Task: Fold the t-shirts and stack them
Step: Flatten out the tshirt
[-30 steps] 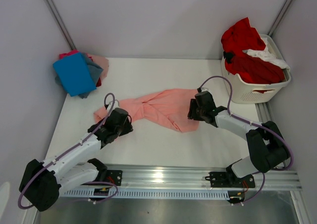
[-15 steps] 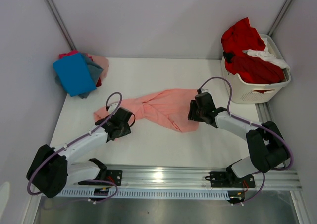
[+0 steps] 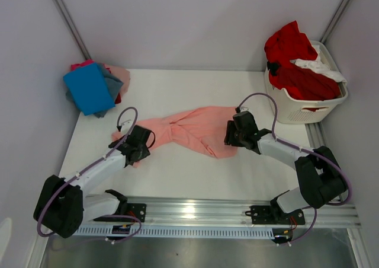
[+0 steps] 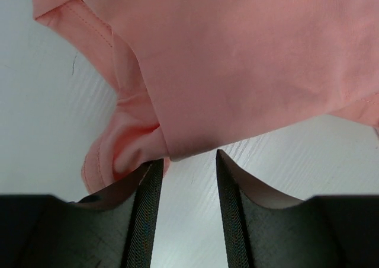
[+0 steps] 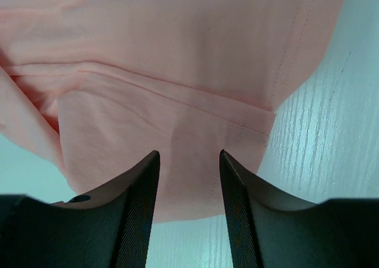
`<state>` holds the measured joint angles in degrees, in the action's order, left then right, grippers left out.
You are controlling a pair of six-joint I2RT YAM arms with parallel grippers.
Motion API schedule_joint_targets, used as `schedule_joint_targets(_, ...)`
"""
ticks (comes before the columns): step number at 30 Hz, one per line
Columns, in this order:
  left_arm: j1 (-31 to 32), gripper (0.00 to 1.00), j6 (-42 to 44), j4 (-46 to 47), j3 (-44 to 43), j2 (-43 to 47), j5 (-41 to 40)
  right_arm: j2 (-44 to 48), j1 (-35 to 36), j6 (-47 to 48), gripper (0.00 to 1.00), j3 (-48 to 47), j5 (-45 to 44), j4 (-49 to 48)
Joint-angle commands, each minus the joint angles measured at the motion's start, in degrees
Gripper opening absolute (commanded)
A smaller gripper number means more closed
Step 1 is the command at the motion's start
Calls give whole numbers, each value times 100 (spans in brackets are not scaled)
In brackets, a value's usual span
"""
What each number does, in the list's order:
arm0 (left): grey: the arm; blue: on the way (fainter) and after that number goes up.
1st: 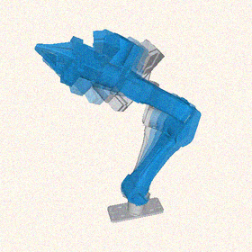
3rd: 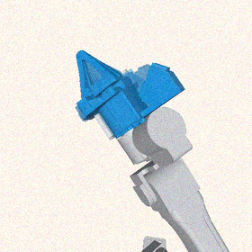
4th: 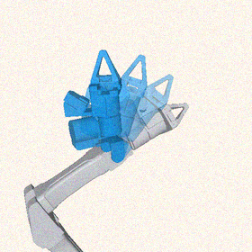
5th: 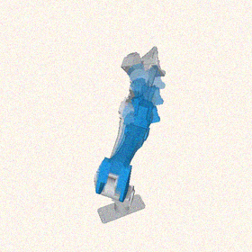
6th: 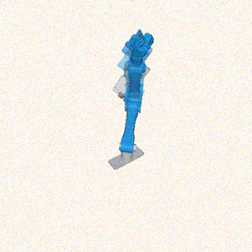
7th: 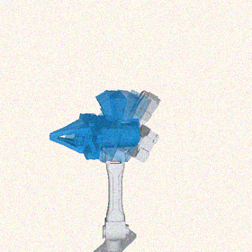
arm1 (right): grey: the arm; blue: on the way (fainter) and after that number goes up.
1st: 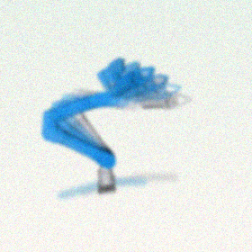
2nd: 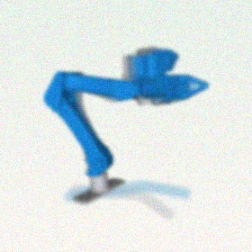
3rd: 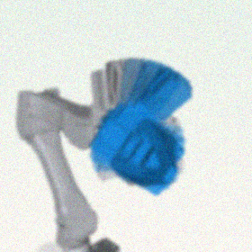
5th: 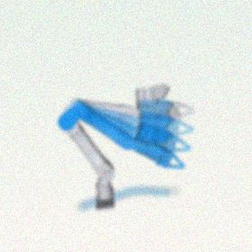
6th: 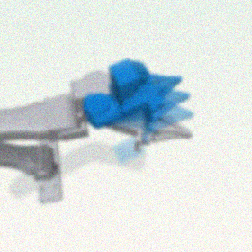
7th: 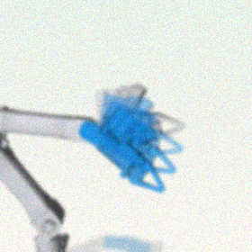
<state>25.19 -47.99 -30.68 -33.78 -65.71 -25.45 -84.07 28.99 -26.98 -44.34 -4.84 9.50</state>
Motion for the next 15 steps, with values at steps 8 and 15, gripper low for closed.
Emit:
schedule_joint_targets(8,-67,44,-88,97,-357,-485,-346,207,71,-35,49,57,97,-36)
schedule_joint_targets(15,-67,28,-62,176,-594,-960,-390,286,89,-53,49,127,106,-44)
